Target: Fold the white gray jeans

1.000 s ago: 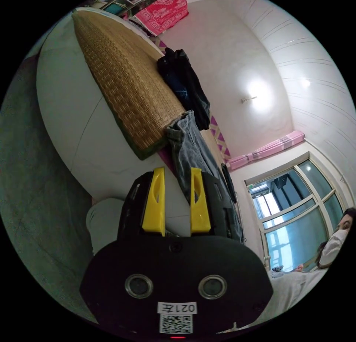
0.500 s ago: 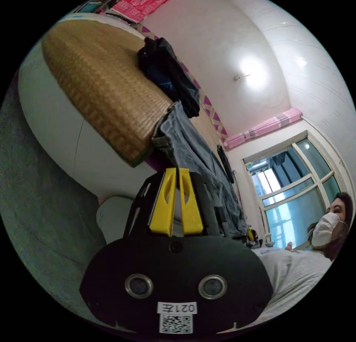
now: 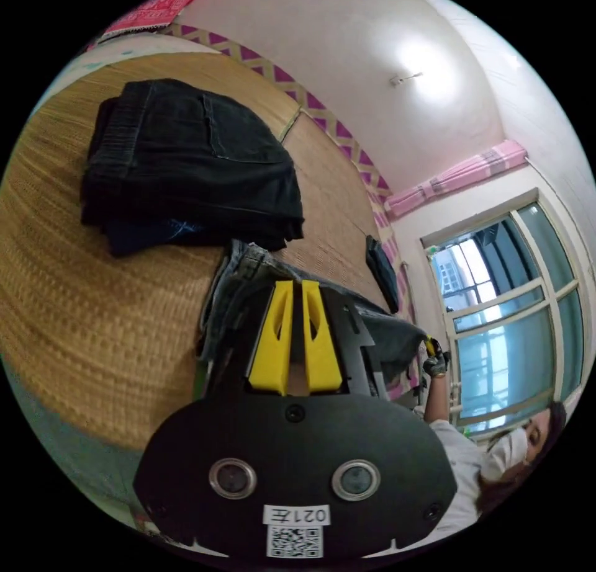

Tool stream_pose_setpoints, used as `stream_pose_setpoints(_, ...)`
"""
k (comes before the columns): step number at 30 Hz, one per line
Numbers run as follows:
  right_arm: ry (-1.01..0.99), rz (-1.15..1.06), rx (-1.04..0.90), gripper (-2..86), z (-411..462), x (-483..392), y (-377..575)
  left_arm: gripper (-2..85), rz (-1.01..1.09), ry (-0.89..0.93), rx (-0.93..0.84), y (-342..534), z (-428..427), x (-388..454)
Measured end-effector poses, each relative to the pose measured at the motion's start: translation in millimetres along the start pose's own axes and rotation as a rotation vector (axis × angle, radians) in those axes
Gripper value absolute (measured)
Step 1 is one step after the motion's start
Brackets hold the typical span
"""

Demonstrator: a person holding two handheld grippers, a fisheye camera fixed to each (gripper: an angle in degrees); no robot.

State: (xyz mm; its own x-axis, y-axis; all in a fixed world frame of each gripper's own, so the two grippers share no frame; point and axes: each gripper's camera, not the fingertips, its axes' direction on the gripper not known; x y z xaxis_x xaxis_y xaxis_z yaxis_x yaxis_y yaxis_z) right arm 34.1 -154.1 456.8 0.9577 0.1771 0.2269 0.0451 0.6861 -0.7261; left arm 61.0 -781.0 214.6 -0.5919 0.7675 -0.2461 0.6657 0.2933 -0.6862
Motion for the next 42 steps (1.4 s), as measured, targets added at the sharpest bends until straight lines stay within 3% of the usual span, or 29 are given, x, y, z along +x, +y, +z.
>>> stream_pose_setpoints(6,0.294,-0.109,-0.038,7.1,82,-5,-18,6.2,-0.070,-0.176,0.025,-29,53,-18)
stream_pose_setpoints(9,0.327,-0.324,-0.150,6.4,105,-43,12,4.7,0.099,-0.207,0.017,-13,57,5)
stream_pose_setpoints(16,0.281,-1.016,-0.561,4.8,220,-151,187,1.1,0.515,-0.203,-0.174,30,145,80)
stream_pose_setpoints(18,0.288,-1.123,-0.689,3.6,252,-158,230,0.2,0.517,-0.315,-0.232,31,174,80)
stream_pose_setpoints(19,0.332,-1.164,-0.785,2.5,273,-154,253,-0.3,0.493,-0.286,-0.179,30,175,76)
stream_pose_setpoints(20,0.371,-1.192,-0.699,1.9,274,-153,265,-0.4,0.455,-0.298,-0.165,28,175,73)
stream_pose_setpoints(26,0.379,-1.129,-0.632,1.5,269,-143,279,0.4,0.212,-0.241,0.129,41,126,58)
stream_pose_setpoints(28,0.363,-1.097,-0.607,1.5,267,-137,280,5.0,0.070,-0.220,0.209,55,110,48)
stream_pose_setpoints(33,0.308,-1.021,-0.580,1.6,262,-123,276,10.4,-0.017,-0.183,0.147,66,123,41)
stream_pose_setpoints(42,0.270,-0.964,-0.560,4.9,248,-106,271,4.9,0.005,-0.086,0.066,53,187,58)
